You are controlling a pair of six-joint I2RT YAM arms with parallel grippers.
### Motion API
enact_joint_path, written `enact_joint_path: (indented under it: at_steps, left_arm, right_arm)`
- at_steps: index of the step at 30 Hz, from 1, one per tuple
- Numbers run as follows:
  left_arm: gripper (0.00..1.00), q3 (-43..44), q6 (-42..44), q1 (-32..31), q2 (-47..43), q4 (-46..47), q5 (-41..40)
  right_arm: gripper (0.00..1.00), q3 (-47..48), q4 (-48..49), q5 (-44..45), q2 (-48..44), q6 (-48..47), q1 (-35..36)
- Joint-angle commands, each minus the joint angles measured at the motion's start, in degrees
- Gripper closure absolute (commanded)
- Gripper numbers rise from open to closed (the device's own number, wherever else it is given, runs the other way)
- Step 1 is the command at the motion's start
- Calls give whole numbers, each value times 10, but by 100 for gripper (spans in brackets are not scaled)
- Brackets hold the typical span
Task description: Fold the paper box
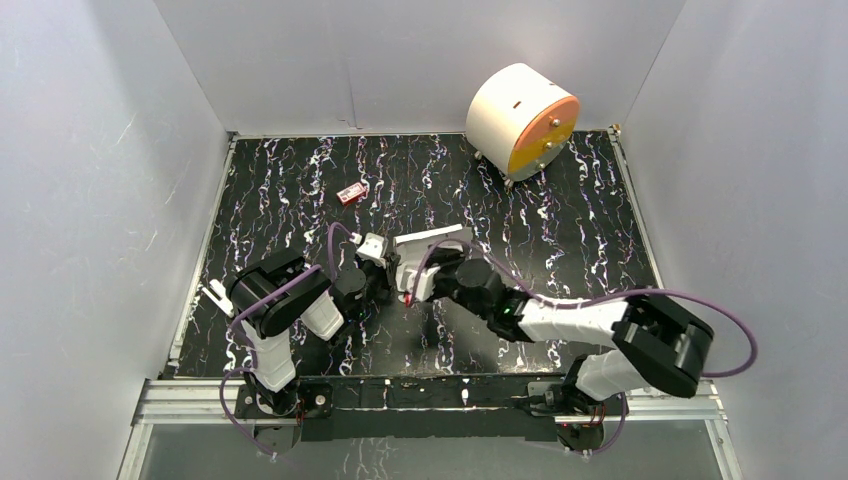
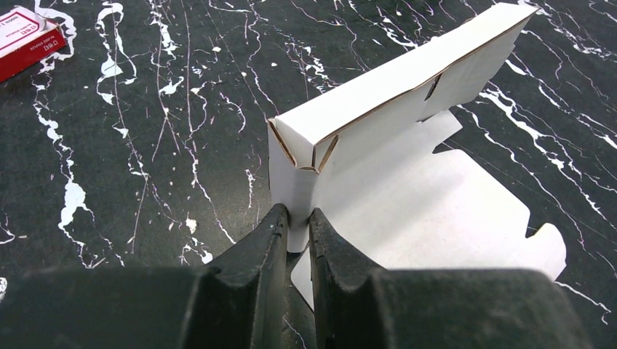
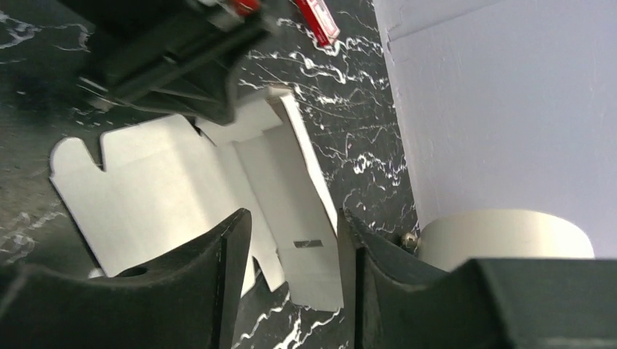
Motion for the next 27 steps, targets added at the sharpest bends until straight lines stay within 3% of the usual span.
enact_joint_path:
  at_steps: [1,9,20,27]
  left_arm:
    - [100,0,26,5,-17,41,12]
    - [100,5,23,11,-16,29,27]
    - [100,7,21,12,-15,26,37]
    - [100,6,22,14,-15,26,40]
  right_arm:
    - [41,10,-60,-99,-67,133,-75]
    - [24,-14,-24,-297,-85,210,-235]
    - [19,31,19,-462,23,187,-365]
    - [21,68,60,-544,104,185,-398]
